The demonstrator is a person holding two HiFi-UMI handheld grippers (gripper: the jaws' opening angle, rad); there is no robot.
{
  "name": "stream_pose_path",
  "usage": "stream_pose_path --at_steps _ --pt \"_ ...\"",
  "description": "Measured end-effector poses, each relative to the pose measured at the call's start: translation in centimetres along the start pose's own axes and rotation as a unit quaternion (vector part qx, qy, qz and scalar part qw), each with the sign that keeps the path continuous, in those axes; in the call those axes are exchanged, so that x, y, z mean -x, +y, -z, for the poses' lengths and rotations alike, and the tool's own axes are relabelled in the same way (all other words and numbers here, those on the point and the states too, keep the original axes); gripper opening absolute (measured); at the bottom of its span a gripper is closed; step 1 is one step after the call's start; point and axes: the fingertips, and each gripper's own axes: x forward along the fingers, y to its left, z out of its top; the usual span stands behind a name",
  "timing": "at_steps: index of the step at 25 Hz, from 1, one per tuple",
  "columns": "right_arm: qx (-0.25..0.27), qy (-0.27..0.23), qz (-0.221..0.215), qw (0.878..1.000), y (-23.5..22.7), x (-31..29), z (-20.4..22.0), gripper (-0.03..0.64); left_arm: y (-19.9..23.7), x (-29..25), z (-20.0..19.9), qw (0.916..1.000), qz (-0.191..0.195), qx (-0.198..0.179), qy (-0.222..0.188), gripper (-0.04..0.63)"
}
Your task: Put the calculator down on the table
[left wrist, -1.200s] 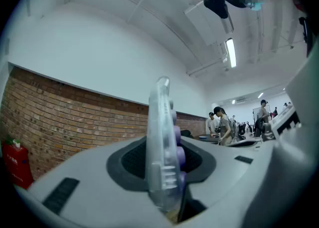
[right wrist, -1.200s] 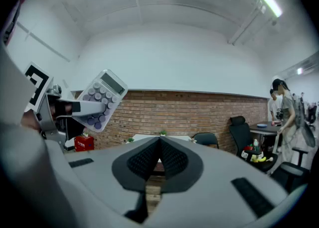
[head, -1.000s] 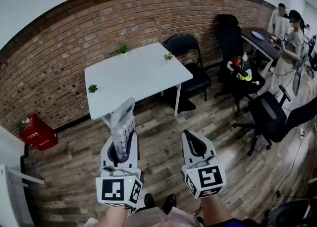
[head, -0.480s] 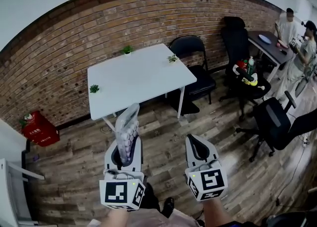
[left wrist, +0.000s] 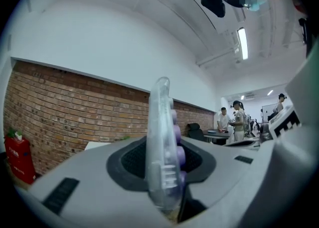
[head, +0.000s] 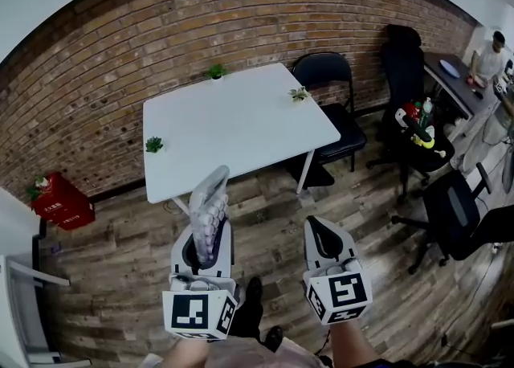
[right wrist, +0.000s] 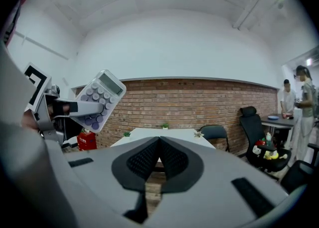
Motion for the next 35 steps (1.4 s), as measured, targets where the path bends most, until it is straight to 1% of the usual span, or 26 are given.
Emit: stream_pose_path --at_steps 5,8,15,20,25,30,35 --pt "0.002 -0.001 0.001 1.0 -0.8 -6.6 -2.2 0.002 3.5 -6.1 -0.7 1.0 0.006 0.001 0.003 0.135" --pt "0.007 -0.011 0.005 1.0 -1.7 -10.0 -4.1 0.002 5.1 -9.4 -1.9 0.9999 0.01 0.0 -0.007 0.135" --pt "0.012 -0.028 0.018 0.999 -3.4 -15.2 -6.8 0.002 7.9 -14.9 -2.7 0.9998 0.019 0.003 -0.011 0.135" --pt "0.008 -0.02 0.025 0.999 -5.2 -16.9 -6.2 0.002 7.6 -17.6 -0.9 0.9995 0.03 0.01 0.01 0.135" --pt "-0.005 -0.005 0.025 1.0 -8.2 -19.3 -4.7 0.002 6.7 -21.2 1.5 0.9987 0.032 0.01 0.038 0.135" --pt "-0.017 0.002 0.021 1.0 -12.8 -23.5 -4.0 0.002 5.9 -26.4 3.1 0.9979 0.025 0.008 0.059 0.135" --pt "-0.028 -0.002 0.006 1.0 -18.4 -28.0 -5.0 0.002 4.9 -32.8 3.2 0.9977 0.006 -0.002 0.068 0.135"
